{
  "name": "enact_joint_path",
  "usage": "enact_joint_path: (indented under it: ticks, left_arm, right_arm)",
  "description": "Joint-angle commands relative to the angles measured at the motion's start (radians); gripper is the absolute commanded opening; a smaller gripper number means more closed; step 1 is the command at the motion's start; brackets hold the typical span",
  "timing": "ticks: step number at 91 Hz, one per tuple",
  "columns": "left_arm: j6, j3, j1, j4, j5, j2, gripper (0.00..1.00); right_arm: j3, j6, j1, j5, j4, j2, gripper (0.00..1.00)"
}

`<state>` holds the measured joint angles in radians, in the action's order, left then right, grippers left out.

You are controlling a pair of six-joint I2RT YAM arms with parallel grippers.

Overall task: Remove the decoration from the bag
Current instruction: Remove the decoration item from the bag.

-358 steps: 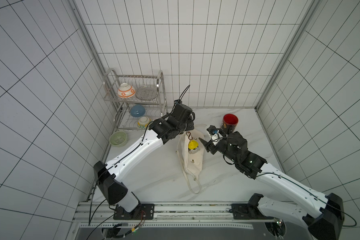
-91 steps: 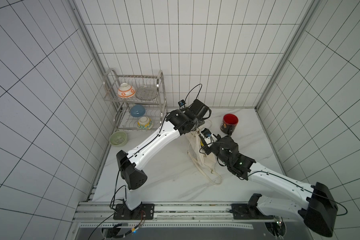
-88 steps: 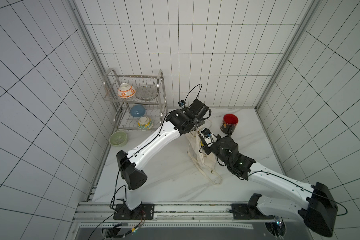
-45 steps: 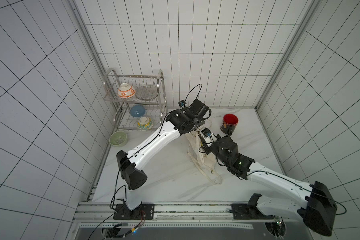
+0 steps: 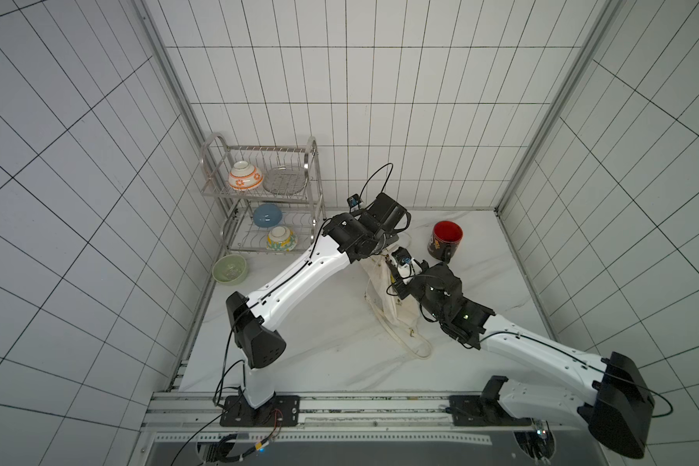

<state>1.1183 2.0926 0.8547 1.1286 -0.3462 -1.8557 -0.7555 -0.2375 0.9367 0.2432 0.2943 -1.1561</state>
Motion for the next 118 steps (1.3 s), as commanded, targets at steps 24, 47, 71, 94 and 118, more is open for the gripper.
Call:
enact_joint_path:
  ticks: [24, 47, 71, 94, 118]
  left_arm:
    - [-0.023, 0.009, 0.006, -0.037, -0.018, 0.001, 0.0]
    - [-0.032, -0.014, 0.006, -0.046, -0.012, 0.005, 0.0]
    - [-0.037, -0.052, 0.002, -0.077, -0.016, 0.026, 0.0]
    - [-0.028, -0.07, 0.003, -0.088, 0.013, 0.027, 0.0]
    - [-0.029, -0.092, 0.003, -0.103, 0.019, 0.041, 0.0]
  right_arm:
    - [-0.013, 0.028, -0.005, 0.008, 0.018, 0.013, 0.16]
    - [-0.021, 0.041, -0.007, 0.01, 0.018, 0.035, 0.13]
    - [-0.022, 0.073, -0.015, 0.015, 0.016, 0.054, 0.12]
    - [-0.039, 0.111, -0.017, 0.001, 0.018, 0.052, 0.11]
    - [-0.033, 0.189, -0.048, -0.001, 0.015, 0.069, 0.11]
